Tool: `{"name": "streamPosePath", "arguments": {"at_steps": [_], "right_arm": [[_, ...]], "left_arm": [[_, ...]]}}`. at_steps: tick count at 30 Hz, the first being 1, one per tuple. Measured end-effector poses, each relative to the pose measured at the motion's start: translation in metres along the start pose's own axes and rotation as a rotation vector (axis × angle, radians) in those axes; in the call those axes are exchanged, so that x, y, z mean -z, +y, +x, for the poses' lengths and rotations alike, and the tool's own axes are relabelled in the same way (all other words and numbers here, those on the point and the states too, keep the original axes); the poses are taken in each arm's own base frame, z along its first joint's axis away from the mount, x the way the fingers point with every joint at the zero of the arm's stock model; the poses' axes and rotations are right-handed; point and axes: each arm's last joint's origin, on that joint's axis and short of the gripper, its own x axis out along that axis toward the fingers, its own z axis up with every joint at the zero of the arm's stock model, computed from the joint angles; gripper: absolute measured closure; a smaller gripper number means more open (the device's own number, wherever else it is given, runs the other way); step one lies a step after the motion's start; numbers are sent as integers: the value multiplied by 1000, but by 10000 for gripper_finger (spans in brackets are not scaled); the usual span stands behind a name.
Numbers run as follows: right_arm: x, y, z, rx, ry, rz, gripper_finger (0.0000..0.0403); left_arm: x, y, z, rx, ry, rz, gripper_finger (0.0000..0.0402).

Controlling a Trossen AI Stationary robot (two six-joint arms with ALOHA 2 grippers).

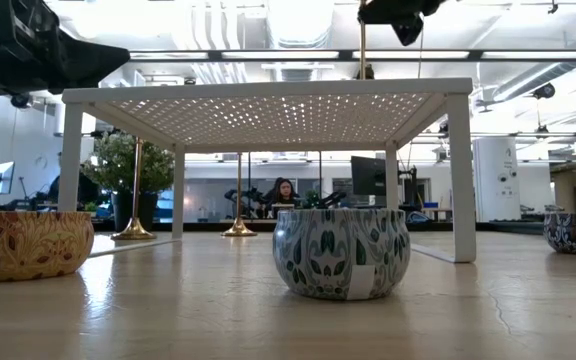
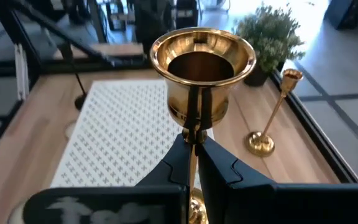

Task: Pick & Place candle stick holders
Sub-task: Put the top right golden candle holder on the shelf

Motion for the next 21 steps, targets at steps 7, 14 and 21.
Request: {"name": "streamPosePath", "arguments": {"at_steps": [7,14,21], "right_arm": [[18,-2,-11,52,-35,42,394],[27,-2,-10,49,-44,59,394],[31,-4,-8,55,-35,72,394]], "left_arm": [[0,0,0,0,0,-3,390],[0,0,0,0,0,-2,390],[2,0,0,-1,25,-12,390]]}}
